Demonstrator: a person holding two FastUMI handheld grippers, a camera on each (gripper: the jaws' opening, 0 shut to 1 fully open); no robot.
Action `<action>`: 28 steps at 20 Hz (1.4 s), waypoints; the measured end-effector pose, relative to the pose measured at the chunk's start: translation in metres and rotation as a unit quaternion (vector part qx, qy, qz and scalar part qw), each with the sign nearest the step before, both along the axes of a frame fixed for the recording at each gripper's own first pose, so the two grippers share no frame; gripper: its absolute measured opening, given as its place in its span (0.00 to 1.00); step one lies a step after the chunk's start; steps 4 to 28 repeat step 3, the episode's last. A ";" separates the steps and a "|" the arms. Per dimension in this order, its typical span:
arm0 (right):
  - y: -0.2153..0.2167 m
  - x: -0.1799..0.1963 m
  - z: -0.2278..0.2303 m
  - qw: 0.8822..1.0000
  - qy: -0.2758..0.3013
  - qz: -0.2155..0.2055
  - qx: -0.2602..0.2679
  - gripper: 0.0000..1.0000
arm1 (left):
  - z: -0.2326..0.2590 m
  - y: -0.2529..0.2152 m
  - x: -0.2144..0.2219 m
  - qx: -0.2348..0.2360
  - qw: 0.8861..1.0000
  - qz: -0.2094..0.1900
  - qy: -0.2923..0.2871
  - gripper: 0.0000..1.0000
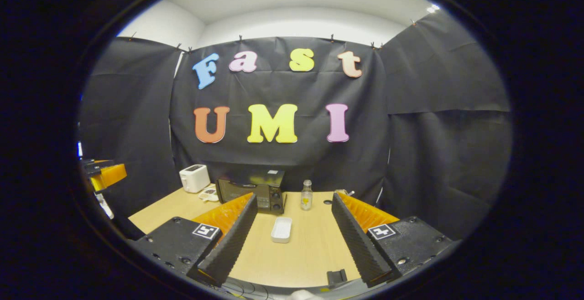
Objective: Open the electric oven with the left hand, put the food in, and close the electric oven.
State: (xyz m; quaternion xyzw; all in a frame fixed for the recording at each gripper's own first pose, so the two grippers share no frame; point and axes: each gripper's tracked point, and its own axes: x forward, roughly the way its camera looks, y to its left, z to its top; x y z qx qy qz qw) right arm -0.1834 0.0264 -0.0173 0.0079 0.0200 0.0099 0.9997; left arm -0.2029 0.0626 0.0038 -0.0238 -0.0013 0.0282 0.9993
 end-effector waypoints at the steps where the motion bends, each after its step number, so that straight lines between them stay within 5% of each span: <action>1: 0.000 -0.003 0.000 1.000 0.000 -0.003 0.001 1.00 | 0.002 0.000 0.001 0.000 1.000 -0.002 -0.001 0.96; 28: 0.000 -0.007 0.003 1.000 -0.003 -0.010 0.001 1.00 | 0.002 -0.003 0.002 -0.003 1.000 -0.009 -0.002 0.96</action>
